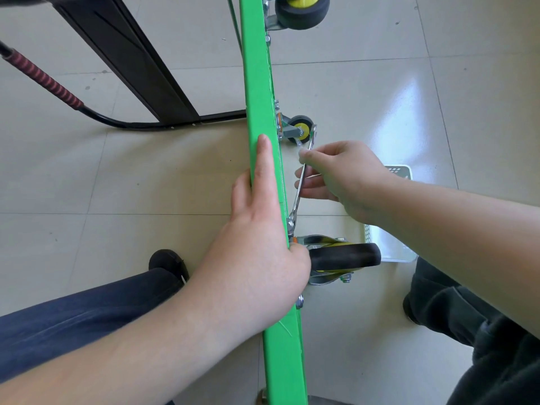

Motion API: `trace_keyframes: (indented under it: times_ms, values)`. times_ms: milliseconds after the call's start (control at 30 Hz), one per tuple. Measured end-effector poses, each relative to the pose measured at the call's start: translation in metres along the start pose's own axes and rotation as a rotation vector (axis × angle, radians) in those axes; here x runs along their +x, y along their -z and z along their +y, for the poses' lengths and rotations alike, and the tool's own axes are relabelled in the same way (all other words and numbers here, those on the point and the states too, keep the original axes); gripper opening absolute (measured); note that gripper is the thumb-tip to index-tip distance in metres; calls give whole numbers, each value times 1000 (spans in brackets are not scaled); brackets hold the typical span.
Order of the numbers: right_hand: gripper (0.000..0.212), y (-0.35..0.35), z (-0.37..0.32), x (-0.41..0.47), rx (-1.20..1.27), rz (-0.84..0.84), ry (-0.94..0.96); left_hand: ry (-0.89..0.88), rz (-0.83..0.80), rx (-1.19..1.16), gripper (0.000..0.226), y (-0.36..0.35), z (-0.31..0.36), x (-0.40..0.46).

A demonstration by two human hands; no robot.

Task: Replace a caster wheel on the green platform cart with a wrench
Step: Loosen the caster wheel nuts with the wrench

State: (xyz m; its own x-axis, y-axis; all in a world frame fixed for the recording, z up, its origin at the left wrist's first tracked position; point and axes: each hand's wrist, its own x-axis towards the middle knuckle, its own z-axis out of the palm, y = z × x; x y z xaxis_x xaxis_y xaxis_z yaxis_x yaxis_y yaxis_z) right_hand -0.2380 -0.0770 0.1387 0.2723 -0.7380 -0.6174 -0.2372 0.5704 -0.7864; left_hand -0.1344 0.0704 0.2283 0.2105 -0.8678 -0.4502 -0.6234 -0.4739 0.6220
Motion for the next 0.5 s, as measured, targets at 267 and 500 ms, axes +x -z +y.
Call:
trace_keyframes:
  times_ms: [267, 500]
  values:
    - [20, -7, -1, -6, -54, -69, 43, -12, -2, 16, 119, 0, -1, 0]
    - [15, -4, -5, -18, -75, -102, 149, 8, 6, 15, 119, 0, 0, 1]
